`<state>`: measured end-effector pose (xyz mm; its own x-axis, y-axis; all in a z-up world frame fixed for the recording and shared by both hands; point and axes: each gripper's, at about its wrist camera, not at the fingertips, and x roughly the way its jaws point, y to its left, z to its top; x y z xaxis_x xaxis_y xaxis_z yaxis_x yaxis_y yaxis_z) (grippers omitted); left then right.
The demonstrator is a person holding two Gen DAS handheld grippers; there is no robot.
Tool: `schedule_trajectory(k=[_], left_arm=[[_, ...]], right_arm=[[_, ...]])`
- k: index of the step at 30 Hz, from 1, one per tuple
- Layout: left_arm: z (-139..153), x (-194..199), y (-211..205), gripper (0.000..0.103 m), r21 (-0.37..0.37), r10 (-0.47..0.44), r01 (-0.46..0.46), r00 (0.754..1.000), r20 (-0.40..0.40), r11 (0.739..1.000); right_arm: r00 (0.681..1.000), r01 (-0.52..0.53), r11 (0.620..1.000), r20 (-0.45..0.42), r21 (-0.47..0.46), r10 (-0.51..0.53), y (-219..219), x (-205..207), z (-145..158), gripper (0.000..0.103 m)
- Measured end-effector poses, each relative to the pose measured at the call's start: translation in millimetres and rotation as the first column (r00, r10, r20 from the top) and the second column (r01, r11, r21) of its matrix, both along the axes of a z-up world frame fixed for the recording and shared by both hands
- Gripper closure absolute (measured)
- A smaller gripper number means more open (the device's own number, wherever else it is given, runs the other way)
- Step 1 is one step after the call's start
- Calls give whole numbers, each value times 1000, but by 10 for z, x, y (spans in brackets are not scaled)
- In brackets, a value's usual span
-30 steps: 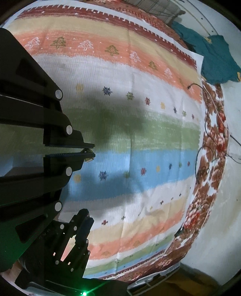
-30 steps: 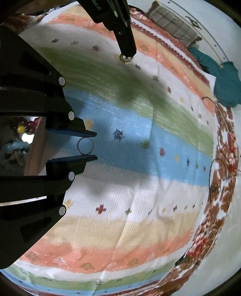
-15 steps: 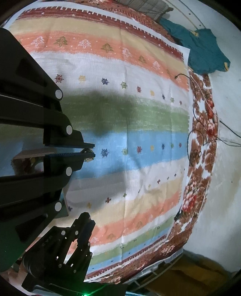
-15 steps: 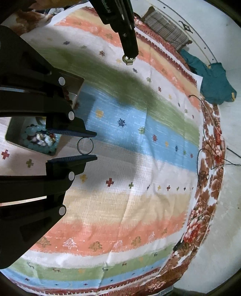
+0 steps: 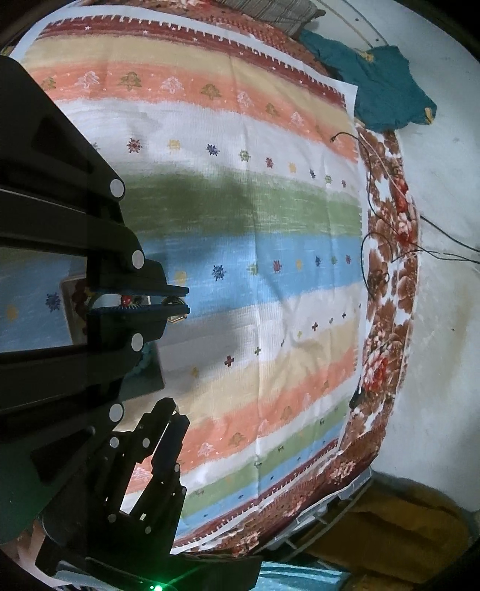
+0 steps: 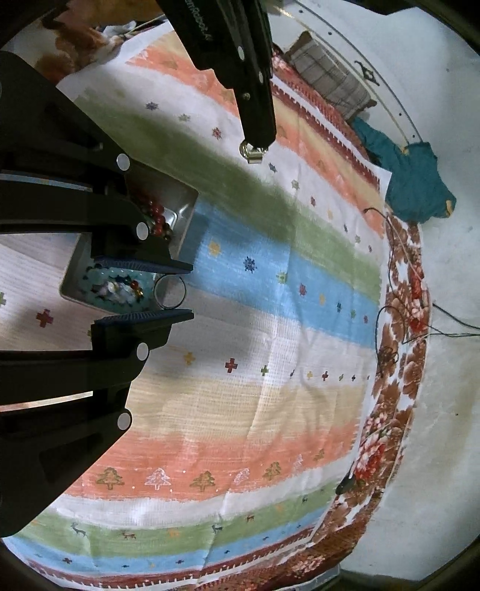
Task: Organize jewelry
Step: 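Carry the gold charm and clear bead in both grippers over the tin, then open both grippers to drop the charm and bead into the tin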
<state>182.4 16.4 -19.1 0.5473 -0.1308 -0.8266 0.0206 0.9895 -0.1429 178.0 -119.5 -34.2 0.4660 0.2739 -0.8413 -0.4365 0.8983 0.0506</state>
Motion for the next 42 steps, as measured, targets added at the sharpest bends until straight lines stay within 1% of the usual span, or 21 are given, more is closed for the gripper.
schedule_trajectory(k=[11, 14, 17, 19, 20, 21, 22, 24, 26, 28, 30, 33, 34, 35, 37, 40, 42], left_arm=[[68, -272, -34, 99, -21, 4, -4, 1000, 19, 1000], [54, -298, -58, 99, -25, -3, 4, 1000, 16, 1000], [41, -293, -94, 99, -8, -8, 8, 1000, 9, 1000], [28, -278, -99, 99, -16, -7, 7, 1000, 0, 1000], [21, -271, -90, 96, -20, -4, 4, 1000, -2, 1000], [6, -261, -77, 91, -28, 1, -2, 1000, -10, 1000], [-2, -257, -69, 89, -34, 3, -3, 1000, -14, 999], [-9, -256, -39, 80, -48, 13, -13, 1000, -14, 999], [-5, -268, -19, 79, -44, 20, -21, 1000, -12, 999], [10, -294, 1, 76, -43, 26, -27, 1000, -8, 999], [26, -342, 20, 72, -49, 28, -29, 1000, -3, 998], [35, -436, 38, 66, -50, 19, -19, 1000, 2, 999], [33, -460, 48, 65, -50, 16, -16, 1000, 0, 999], [27, -487, 57, 65, -49, 15, -15, 1000, -3, 999], [24, -564, 69, 62, -42, 12, -12, 1000, -6, 999], [27, -682, 67, 53, -32, 0, 0, 1000, 2, 999], [26, -752, 51, 44, -20, -8, 8, 1000, 7, 1000]], right_arm=[[999, -44, 999, -2, 27, 44, 25, -245, 58, 83], [999, -38, 999, -7, 36, 39, 13, -261, 53, 83], [999, -33, 998, -27, 48, 34, -9, -248, 18, 83], [999, -24, 999, -39, 47, 26, -36, -235, -6, 82], [999, -19, 999, -43, 47, 21, -54, -232, -19, 74], [999, -12, 999, -45, 47, 14, -78, -230, -30, 66], [999, -8, 999, -46, 46, 10, -95, -227, -36, 64], [999, 0, 999, -46, 44, 2, -119, -220, -35, 62], [999, 9, 999, -46, 46, -7, -155, -215, -34, 60], [999, 13, 999, -47, 47, -11, -181, -223, -32, 59], [999, 14, 999, -43, 43, -12, -195, -244, -29, 57], [1000, 11, 999, -17, 36, -10, -227, -328, 7, 52], [1000, 21, 999, 3, 31, -21, -250, -366, 38, 51], [1000, 27, 999, 15, 33, -28, -274, -393, 67, 49], [999, 28, 998, 26, 53, -30, -318, -444, 120, 45], [999, 22, 998, 46, 56, -24, -357, -553, 161, 42], [998, 18, 999, 53, 49, -21, -377, -616, 159, 37]])
